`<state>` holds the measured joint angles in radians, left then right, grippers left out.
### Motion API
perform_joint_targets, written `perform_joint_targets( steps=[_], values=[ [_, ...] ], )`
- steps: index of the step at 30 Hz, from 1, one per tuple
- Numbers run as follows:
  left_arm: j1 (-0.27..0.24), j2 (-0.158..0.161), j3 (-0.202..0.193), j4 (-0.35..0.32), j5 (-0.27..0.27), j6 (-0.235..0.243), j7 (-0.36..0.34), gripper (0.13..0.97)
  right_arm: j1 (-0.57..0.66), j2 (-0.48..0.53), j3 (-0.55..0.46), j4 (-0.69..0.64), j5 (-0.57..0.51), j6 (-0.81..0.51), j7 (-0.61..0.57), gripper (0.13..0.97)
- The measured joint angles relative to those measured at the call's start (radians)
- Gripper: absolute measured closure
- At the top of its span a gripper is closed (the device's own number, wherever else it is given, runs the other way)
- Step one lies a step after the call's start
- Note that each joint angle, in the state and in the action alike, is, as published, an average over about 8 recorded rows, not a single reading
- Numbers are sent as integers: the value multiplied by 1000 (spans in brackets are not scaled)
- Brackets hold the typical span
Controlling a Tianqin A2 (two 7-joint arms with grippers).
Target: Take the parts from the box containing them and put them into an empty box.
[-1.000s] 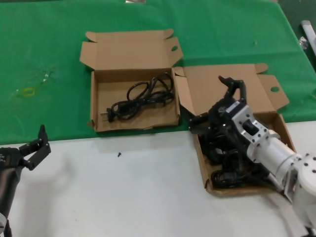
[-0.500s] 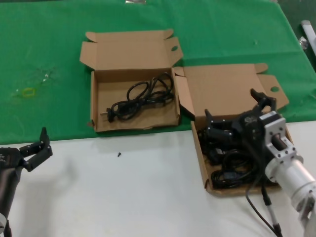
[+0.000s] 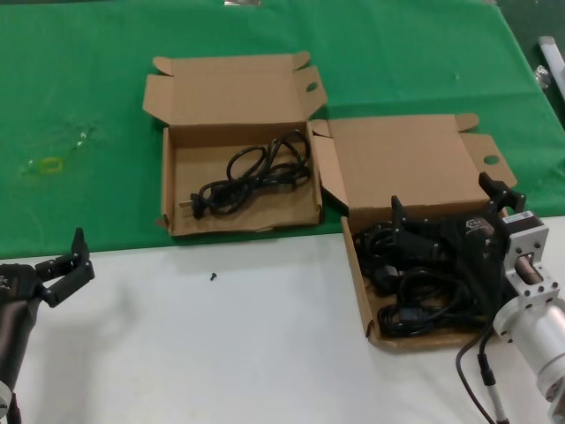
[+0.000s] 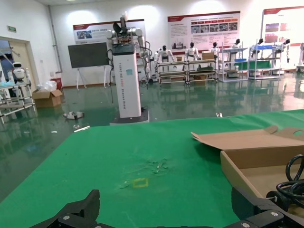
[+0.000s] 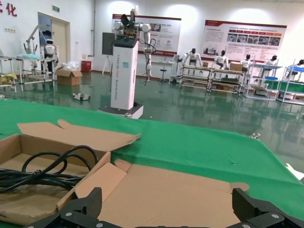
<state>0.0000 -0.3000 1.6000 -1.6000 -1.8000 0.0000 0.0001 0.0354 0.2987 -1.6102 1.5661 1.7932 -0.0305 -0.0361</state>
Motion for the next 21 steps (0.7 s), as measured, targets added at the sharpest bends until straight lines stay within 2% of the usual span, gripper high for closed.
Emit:
perform_joint_targets(
  steps=[21],
  values=[
    [0,0,0,0,0,0,0,132,0,0,0,0,0,0,0,129]
  ],
)
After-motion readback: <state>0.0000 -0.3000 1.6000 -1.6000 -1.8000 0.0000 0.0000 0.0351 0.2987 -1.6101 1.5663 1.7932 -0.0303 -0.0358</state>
